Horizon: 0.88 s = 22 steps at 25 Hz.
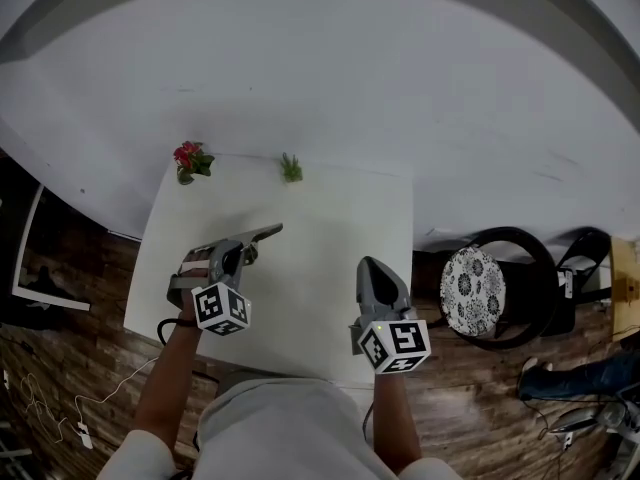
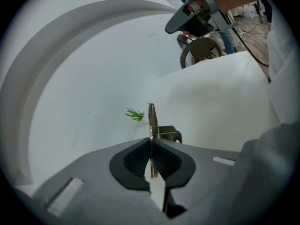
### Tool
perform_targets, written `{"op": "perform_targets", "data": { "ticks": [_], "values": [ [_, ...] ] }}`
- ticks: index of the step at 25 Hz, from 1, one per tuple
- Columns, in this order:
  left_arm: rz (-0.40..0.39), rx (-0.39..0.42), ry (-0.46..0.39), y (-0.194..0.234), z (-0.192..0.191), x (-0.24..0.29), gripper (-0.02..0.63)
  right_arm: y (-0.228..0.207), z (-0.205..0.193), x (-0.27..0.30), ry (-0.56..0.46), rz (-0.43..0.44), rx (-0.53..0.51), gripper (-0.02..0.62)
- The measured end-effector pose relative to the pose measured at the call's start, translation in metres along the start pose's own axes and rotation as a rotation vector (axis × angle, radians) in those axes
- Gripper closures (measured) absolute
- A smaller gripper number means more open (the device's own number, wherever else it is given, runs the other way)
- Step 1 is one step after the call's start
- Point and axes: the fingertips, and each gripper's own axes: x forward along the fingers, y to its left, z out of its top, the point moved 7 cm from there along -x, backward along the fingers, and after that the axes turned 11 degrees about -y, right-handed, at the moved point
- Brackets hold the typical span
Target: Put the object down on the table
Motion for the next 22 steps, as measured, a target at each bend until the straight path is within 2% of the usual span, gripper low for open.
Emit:
{"op": "perform_targets", "data": {
  "ticks": [3,10,22],
  "values": [
    [-0.028,-0.002,0.008,-0.006,-0.001,0.008,0.597,-0.002,0.000,0.001,0.005,-0.003,-0.001,0.592],
    [-0.095,0.084,0.053,-0.030,-0.013,0.032,0.595,-0.007,-0.001,0.005,0.009,-0.016,-0.004,0.592],
    [-0.199,0.128,0.099,-0.059,-0.035,0.058,0.595,-0.007,-0.005,0.015,0.043,-0.013,-0.014,0.592]
  ]
}}
